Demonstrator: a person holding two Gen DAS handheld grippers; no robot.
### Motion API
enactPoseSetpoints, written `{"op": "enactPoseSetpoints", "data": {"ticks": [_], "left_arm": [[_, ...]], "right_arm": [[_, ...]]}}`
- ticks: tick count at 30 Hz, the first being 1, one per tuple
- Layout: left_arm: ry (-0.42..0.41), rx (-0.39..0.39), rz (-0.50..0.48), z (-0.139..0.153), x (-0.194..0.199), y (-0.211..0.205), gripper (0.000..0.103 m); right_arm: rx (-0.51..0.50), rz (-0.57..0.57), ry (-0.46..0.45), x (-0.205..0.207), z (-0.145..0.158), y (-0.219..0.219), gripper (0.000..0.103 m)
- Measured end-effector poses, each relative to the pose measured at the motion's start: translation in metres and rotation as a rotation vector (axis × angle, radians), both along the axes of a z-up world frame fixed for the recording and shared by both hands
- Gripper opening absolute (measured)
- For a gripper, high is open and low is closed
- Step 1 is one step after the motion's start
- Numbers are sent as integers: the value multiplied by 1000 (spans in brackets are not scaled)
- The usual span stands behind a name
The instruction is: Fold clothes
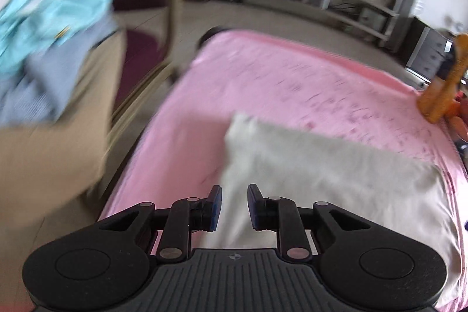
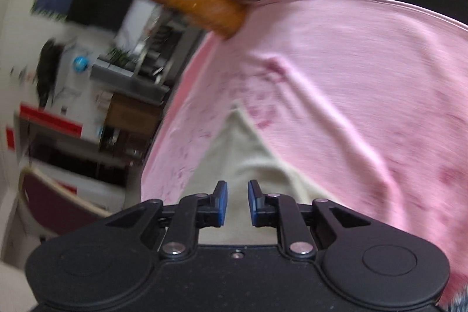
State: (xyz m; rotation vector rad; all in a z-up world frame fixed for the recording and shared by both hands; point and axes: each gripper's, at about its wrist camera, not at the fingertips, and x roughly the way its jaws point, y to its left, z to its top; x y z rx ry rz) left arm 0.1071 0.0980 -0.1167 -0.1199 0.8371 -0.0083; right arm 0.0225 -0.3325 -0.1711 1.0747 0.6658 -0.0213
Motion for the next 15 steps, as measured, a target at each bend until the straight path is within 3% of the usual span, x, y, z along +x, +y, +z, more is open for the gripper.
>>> {"op": "enactPoseSetpoints", "data": {"ticks": [4, 7, 10, 12, 14, 15], "left_arm": [[33, -30, -103, -17, 24, -27, 21], [94, -31, -74, -40, 31, -33, 21], [101, -26, -41, -43, 32, -27, 21], [87, 2, -13, -39, 29, -25, 20], [74, 26, -6, -34, 24, -23, 17], [68, 36, -11, -32, 20, -23, 17]], "right_arm": [[-3, 54, -2, 29, -7, 12, 17], [47, 72, 46, 38, -27, 13, 17], [70, 33, 85, 36, -42, 3, 7], [26, -70, 84, 25, -37, -11, 7], [-100, -221, 130, 10, -27, -24, 16], [-117, -277, 139, 1, -24, -30, 17]]}}
